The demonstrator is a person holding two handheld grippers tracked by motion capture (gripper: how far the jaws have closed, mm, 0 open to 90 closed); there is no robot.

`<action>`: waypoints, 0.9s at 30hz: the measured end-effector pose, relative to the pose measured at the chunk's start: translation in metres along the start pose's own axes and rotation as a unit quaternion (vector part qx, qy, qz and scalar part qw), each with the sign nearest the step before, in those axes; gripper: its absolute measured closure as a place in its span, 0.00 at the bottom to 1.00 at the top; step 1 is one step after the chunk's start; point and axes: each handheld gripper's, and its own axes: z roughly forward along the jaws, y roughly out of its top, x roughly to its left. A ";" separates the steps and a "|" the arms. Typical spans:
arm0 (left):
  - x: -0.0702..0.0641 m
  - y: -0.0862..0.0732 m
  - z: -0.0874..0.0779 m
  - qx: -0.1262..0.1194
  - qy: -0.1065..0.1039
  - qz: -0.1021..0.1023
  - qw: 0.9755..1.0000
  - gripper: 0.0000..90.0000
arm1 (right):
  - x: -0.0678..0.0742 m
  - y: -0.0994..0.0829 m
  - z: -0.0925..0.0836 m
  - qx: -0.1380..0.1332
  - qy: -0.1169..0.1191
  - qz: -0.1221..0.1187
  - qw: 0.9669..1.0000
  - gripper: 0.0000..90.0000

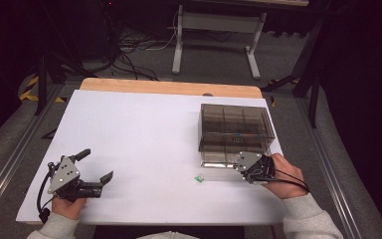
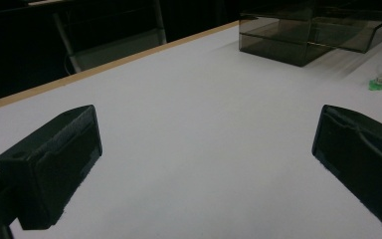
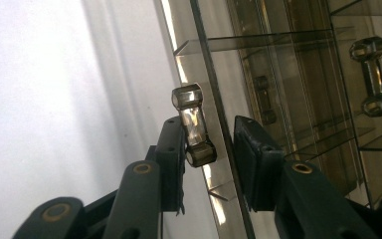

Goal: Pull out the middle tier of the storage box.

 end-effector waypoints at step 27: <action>0.000 0.000 0.000 0.000 0.001 0.001 1.000 0.00 | 0.005 0.007 -0.017 -0.089 -0.007 0.055 0.994 0.57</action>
